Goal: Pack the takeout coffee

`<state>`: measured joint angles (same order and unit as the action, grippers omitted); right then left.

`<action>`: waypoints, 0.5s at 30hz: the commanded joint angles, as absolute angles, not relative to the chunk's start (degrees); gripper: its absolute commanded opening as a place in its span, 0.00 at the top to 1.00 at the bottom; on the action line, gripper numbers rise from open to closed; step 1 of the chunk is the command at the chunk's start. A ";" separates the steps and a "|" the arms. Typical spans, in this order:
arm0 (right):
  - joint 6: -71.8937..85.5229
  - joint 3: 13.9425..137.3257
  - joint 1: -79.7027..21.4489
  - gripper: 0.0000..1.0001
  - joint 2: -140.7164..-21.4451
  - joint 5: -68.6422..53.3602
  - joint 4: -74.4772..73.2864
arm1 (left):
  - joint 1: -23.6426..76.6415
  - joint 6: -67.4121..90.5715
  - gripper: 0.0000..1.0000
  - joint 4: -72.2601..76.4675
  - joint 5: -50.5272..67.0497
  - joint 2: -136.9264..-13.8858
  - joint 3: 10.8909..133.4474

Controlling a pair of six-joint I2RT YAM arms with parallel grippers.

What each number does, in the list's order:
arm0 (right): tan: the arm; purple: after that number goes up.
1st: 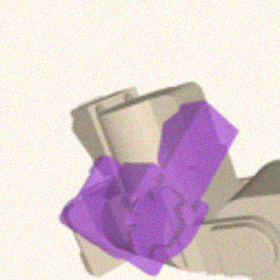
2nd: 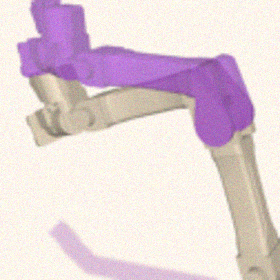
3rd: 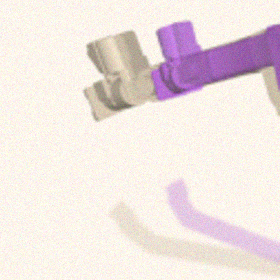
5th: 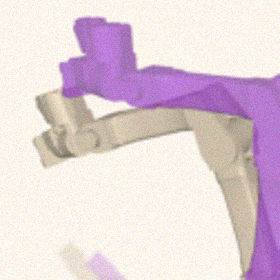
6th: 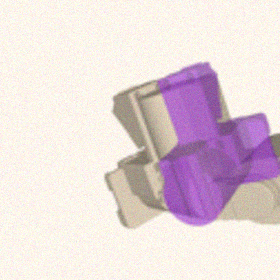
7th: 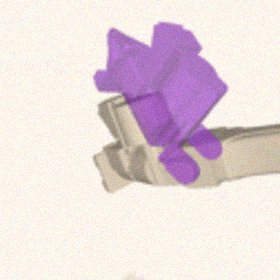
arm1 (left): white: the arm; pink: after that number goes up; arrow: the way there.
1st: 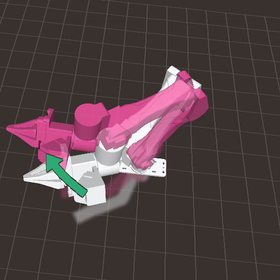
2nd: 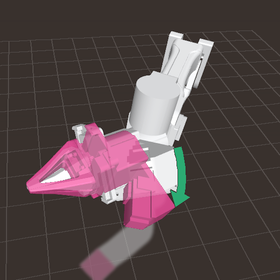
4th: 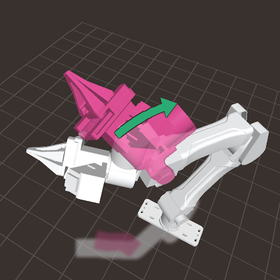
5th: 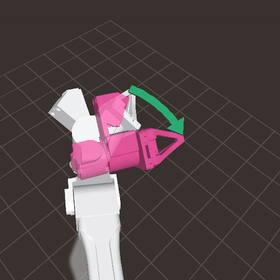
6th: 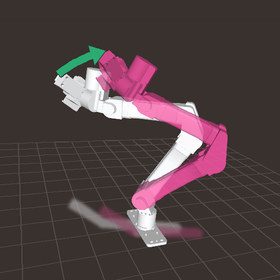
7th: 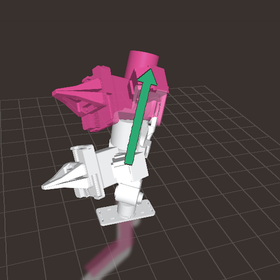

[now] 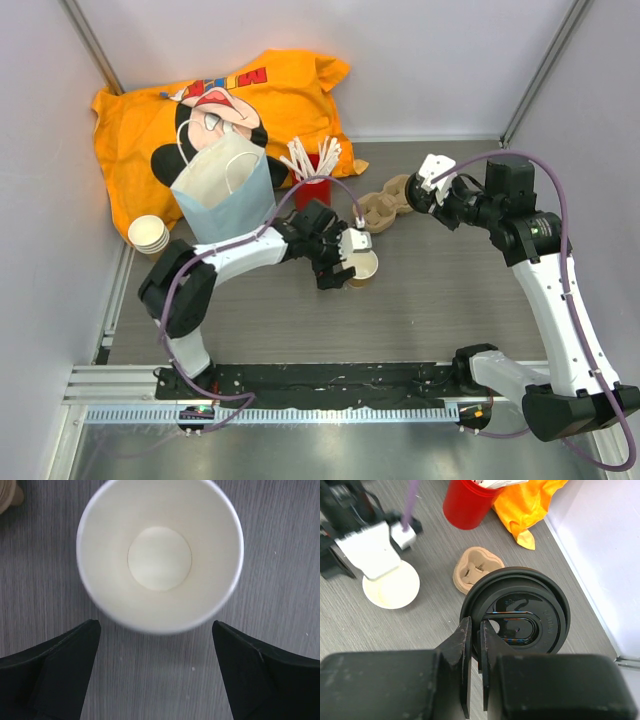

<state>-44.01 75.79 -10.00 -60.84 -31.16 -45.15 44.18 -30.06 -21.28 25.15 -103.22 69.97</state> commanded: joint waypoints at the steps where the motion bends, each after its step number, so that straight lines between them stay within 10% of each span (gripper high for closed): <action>1: -44.30 76.82 -9.75 0.99 -61.17 -30.06 -44.30 | 41.32 -27.78 0.00 -19.17 25.05 -92.65 65.50; 15: -48.16 76.12 -18.36 0.99 -68.73 -30.24 -54.23 | 28.40 -5.55 0.00 -17.93 35.57 -86.57 67.23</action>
<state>-47.03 75.79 -13.72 -67.70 -30.59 -52.10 31.07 -13.37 -18.65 28.34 -85.08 63.44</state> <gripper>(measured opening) 0.121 0.995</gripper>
